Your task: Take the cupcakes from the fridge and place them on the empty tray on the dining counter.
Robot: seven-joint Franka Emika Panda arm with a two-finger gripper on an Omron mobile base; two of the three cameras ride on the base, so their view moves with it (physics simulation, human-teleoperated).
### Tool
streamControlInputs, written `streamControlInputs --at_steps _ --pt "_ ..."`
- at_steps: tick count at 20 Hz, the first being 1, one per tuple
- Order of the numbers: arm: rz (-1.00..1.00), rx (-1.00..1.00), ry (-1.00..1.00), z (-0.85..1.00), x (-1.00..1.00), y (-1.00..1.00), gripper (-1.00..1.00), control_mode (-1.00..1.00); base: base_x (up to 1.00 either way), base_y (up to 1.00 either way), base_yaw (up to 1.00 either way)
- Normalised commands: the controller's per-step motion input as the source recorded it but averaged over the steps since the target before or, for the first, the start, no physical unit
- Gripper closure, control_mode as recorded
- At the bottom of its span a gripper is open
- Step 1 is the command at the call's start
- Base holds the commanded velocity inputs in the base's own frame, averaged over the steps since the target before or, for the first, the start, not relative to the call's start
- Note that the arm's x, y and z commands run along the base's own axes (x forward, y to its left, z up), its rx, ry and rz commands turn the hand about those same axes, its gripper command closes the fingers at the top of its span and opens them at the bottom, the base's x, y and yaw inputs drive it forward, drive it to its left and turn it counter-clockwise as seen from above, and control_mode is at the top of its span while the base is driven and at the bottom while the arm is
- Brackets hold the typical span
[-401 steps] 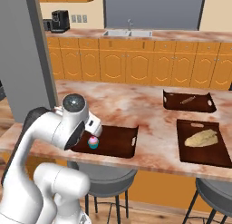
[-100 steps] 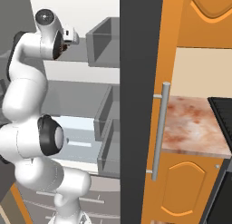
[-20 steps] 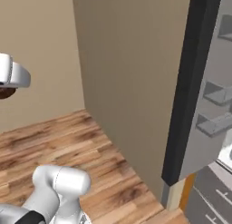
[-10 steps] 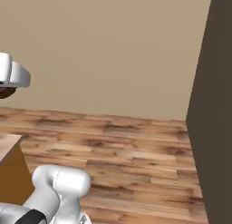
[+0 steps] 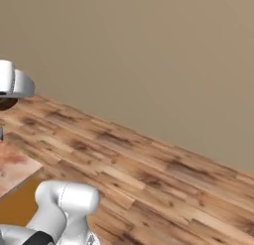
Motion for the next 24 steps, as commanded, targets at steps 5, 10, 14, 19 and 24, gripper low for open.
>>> streamControlInputs --at_steps 5,10,14,19,24 --pt "0.00 0.00 0.00 0.00 0.00 0.00 1.00 1.00 1.00 0.00 0.54" --pt "0.00 0.00 0.00 0.00 0.00 0.00 1.00 1.00 1.00 -0.09 0.66" --pt "0.00 0.00 0.00 0.00 0.00 0.00 1.00 1.00 1.00 -0.13 0.67" --pt "0.00 0.00 0.00 0.00 0.00 0.00 1.00 1.00 0.74 -0.23 0.70" --pt "0.00 0.00 0.00 0.00 0.00 0.00 1.00 1.00 0.55 -0.16 0.76"
